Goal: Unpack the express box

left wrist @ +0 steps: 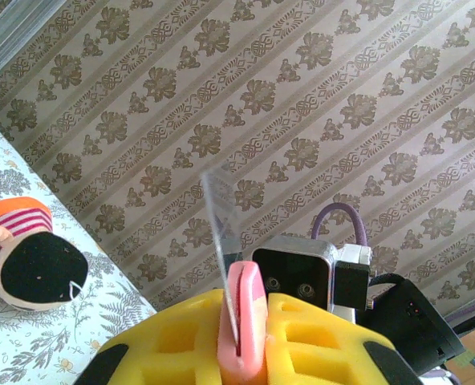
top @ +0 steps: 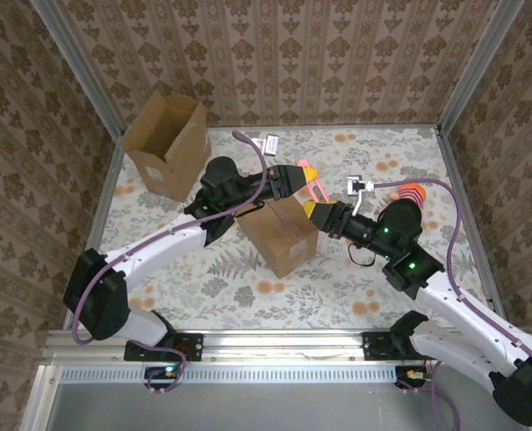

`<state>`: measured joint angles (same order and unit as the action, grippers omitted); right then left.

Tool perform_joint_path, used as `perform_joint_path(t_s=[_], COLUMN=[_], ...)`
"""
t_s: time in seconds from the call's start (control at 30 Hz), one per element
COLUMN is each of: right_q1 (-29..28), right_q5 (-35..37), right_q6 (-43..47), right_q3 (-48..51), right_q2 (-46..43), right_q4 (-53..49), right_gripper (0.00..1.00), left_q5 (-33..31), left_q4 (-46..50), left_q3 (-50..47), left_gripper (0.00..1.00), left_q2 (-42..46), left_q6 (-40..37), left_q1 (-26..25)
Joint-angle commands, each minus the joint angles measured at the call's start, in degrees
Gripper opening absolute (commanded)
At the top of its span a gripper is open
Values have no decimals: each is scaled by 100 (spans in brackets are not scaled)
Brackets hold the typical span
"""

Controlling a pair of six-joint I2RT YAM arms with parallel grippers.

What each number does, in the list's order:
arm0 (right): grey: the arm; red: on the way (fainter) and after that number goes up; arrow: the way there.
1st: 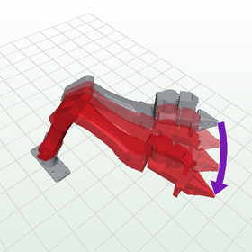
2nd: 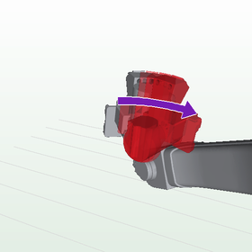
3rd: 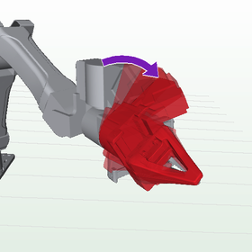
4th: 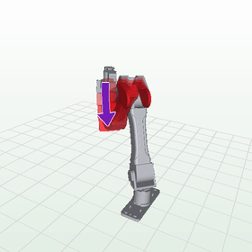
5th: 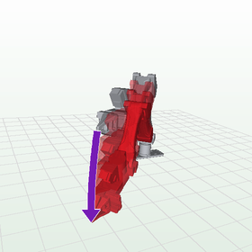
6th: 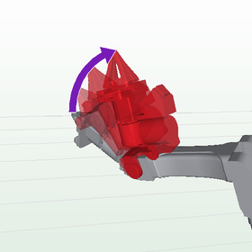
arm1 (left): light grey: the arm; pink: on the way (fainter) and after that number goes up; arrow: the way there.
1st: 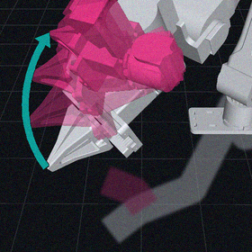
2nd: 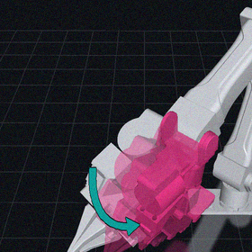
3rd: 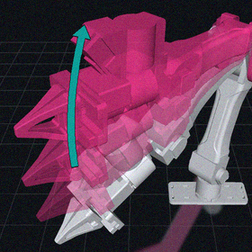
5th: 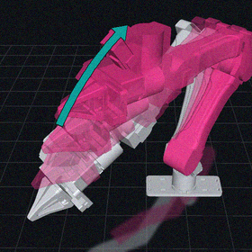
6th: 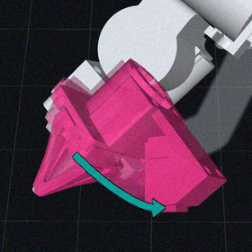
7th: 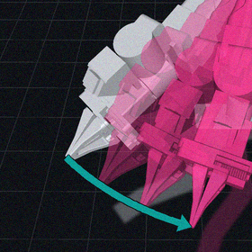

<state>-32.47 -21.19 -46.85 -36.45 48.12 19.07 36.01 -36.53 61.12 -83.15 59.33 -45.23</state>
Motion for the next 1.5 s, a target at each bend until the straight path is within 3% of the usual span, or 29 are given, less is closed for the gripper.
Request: perform_joint_path(t_s=[0.0, 0.63, 0.77, 1.07, 1.47], right_q1=[-49, -49, -49, -97, -192], right_q5=[52, 174, 251, 423, 364], right_q6=[33, -77, -231, -452, -501], right_q3=[-396, -318, -167, 24, -73], right_q2=[-138, -285, -298, -285, -222], right_q4=[501, 703, 952, 1196, 867], right_gripper=[32, 32, 41, 42, 40], left_q5=[-63, -266, -443, -788, -543], left_q4=[61, -285, -467, -797, -645], left_q3=[-162, -489, -476, -690, -475], left_gripper=[0, 0, 0, 0, 0], left_q2=[-148, -104, -95, 5, -85], left_q6=[-89, 74, 166, 343, 228], left_q1=[-24, 86, 110, 176, 274])
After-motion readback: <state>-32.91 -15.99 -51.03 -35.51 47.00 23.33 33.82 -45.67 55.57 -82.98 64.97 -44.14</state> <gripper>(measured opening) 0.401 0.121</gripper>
